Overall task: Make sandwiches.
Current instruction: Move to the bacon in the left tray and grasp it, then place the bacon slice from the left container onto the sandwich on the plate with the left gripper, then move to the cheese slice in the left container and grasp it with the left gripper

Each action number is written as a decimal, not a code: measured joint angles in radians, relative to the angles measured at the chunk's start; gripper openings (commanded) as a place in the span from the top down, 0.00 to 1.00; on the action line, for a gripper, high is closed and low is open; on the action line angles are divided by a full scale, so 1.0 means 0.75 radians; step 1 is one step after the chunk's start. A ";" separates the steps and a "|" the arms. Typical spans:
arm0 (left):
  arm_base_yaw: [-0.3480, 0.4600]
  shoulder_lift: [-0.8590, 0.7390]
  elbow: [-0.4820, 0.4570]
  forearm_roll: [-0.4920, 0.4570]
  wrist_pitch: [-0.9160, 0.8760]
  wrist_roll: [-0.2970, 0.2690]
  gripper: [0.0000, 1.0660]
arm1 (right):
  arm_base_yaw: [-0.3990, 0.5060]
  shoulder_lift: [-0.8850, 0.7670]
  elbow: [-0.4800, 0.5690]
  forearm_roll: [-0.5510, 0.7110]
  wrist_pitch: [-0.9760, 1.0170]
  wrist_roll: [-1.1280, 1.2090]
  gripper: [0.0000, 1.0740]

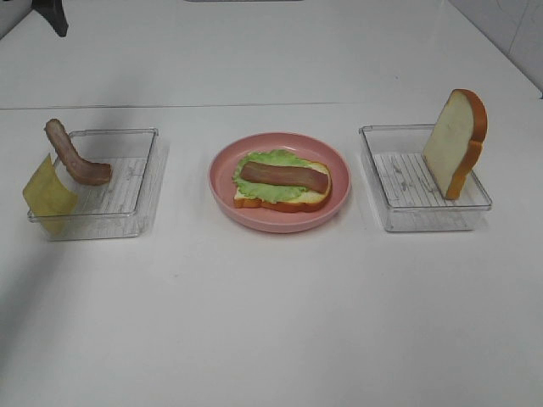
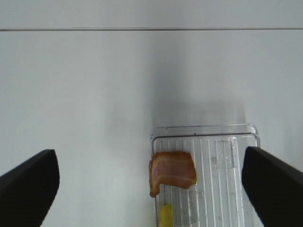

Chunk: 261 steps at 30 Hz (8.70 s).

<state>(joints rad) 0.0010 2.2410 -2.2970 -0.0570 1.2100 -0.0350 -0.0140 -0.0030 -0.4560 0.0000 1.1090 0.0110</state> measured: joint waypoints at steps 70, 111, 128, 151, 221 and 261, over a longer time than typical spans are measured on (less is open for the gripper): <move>-0.075 0.220 0.213 0.020 -0.017 0.023 1.00 | 0.000 0.000 0.000 0.000 0.000 0.000 0.13; -0.236 -0.152 0.196 -0.045 0.004 0.004 1.00 | 0.000 0.000 0.000 0.000 0.000 0.000 0.13; -0.652 -0.083 0.161 -0.200 -0.276 -0.101 1.00 | 0.000 0.000 0.000 -0.008 0.000 0.000 0.13; -0.793 0.211 0.161 -0.487 -0.600 -0.105 1.00 | 0.000 0.000 0.000 0.000 0.000 0.000 0.13; -0.687 -0.159 0.413 0.172 -0.001 -0.199 0.06 | 0.000 0.000 0.000 0.000 0.000 0.000 0.13; -0.176 -0.028 0.709 0.163 0.008 -0.068 0.14 | 0.000 0.000 0.000 0.000 0.000 0.000 0.13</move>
<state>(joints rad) -0.1310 2.2200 -1.7650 0.0650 1.2160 -0.0860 -0.0140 -0.0030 -0.4560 0.0000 1.1090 0.0110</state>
